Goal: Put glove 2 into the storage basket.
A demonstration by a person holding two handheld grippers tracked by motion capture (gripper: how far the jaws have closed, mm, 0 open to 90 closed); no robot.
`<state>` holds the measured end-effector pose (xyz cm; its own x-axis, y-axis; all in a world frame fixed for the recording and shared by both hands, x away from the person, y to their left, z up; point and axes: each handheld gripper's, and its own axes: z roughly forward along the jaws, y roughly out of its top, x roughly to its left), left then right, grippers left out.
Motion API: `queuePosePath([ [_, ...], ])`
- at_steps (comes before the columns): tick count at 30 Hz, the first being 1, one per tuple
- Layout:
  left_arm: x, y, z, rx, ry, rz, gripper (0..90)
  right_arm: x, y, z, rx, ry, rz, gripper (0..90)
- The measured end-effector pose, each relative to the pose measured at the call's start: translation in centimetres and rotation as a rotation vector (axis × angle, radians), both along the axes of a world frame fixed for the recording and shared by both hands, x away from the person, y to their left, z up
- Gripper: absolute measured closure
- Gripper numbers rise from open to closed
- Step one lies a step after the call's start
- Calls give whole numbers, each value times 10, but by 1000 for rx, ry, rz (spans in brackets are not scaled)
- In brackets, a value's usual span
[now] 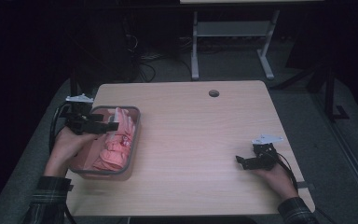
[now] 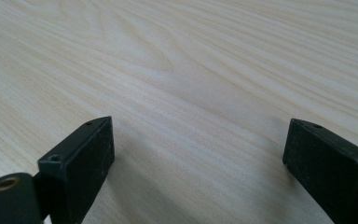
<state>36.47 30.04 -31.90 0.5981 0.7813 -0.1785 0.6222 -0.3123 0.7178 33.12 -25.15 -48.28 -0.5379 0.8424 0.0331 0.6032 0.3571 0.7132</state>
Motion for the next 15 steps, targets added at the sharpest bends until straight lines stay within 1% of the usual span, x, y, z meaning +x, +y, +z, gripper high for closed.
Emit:
queuePosePath([
  [1,0,0,0,0,0,0,133,0,0,0,0,0,0,82],
  [2,-2,-12,0,-5,-12,-26,133,0,0,0,-3,-6,2,82],
  [3,-2,-12,0,-5,-12,-26,133,0,0,0,-2,-5,2,82],
  [5,-4,-27,-1,-20,-25,-54,133,0,0,0,-4,-7,3,82],
  [6,-5,-33,-1,-14,-27,-75,133,0,0,0,-2,-4,1,82],
  [7,-7,-40,-1,-25,-33,-84,133,0,0,0,-2,-4,1,82],
  [8,-10,-52,-2,-35,-41,-104,133,0,0,0,-2,-5,2,82],
  [9,-10,-52,-2,-35,-41,-104,133,0,0,0,-2,-5,2,82],
  [11,-15,-71,-6,-40,-53,-133,133,0,0,0,-2,-4,2,82],
  [12,-15,-71,-6,-40,-53,-133,133,0,0,0,-2,-5,2,82],
  [15,-20,-89,-15,-42,-54,-159,133,0,0,0,-2,-6,2,82],
])
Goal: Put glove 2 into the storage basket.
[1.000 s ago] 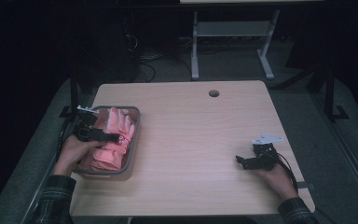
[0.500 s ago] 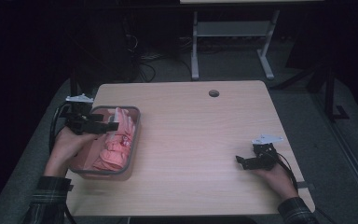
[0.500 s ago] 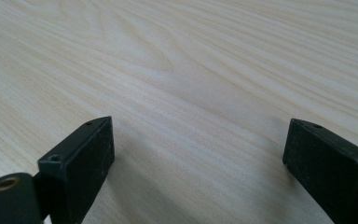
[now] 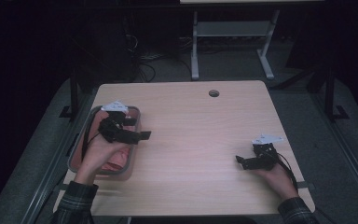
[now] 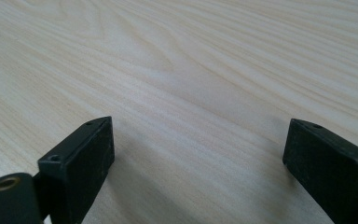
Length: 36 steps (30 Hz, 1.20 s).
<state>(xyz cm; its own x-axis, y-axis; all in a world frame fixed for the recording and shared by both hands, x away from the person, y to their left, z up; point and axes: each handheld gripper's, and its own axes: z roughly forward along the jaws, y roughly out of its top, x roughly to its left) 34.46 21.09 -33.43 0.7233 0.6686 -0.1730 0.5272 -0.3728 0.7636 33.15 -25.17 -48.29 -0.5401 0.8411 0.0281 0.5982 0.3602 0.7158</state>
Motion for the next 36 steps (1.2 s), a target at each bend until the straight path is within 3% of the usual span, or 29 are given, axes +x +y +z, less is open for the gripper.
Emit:
queuePosePath([
  [6,-8,-32,-23,11,-4,-35,134,0,0,0,-1,-1,0,82],
  [11,-12,-45,-37,33,-18,-57,134,0,0,0,-1,0,0,82],
  [15,-15,-57,-55,49,2,-68,134,0,0,0,-1,0,0,82],
  [21,-19,-74,-81,96,1,-96,134,0,0,0,0,0,1,82],
  [26,-20,-86,-103,132,-6,-111,134,0,0,0,2,2,5,82],
  [30,-21,-89,-114,143,-13,-113,134,0,1,0,2,3,7,82],
  [36,-22,-93,-130,201,-17,-132,134,0,1,0,2,3,7,82],
])
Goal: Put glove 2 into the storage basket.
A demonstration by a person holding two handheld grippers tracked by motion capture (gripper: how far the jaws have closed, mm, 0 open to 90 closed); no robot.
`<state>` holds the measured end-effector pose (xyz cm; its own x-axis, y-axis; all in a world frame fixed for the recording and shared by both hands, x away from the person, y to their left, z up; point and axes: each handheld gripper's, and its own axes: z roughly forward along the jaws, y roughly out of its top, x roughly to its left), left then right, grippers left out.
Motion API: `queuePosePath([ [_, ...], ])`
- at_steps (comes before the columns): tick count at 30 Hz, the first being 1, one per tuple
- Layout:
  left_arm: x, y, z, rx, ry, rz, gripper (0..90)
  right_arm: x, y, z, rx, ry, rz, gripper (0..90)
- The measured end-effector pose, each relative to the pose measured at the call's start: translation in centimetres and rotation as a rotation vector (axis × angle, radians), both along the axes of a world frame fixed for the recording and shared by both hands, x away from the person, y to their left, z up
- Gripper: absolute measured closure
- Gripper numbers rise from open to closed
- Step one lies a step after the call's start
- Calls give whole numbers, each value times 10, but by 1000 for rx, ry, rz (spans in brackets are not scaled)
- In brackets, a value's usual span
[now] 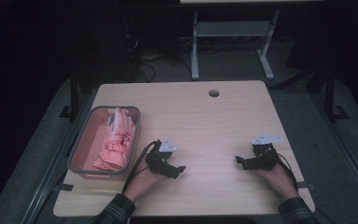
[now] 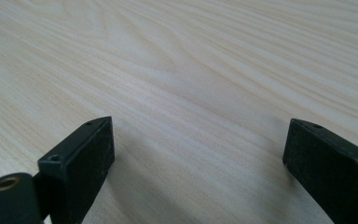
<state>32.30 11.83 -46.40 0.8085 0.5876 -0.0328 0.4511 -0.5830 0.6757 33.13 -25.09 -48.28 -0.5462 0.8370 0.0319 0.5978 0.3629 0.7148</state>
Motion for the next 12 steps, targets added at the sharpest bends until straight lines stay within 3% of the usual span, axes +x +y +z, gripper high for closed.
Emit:
queuePosePath([
  [3,-1,-1,-5,28,-7,-8,133,0,0,0,0,1,1,82],
  [4,-1,-2,-8,29,-22,-9,134,0,0,0,0,0,2,82],
  [12,-2,-1,-8,23,-25,-16,130,0,0,0,0,-1,4,82],
])
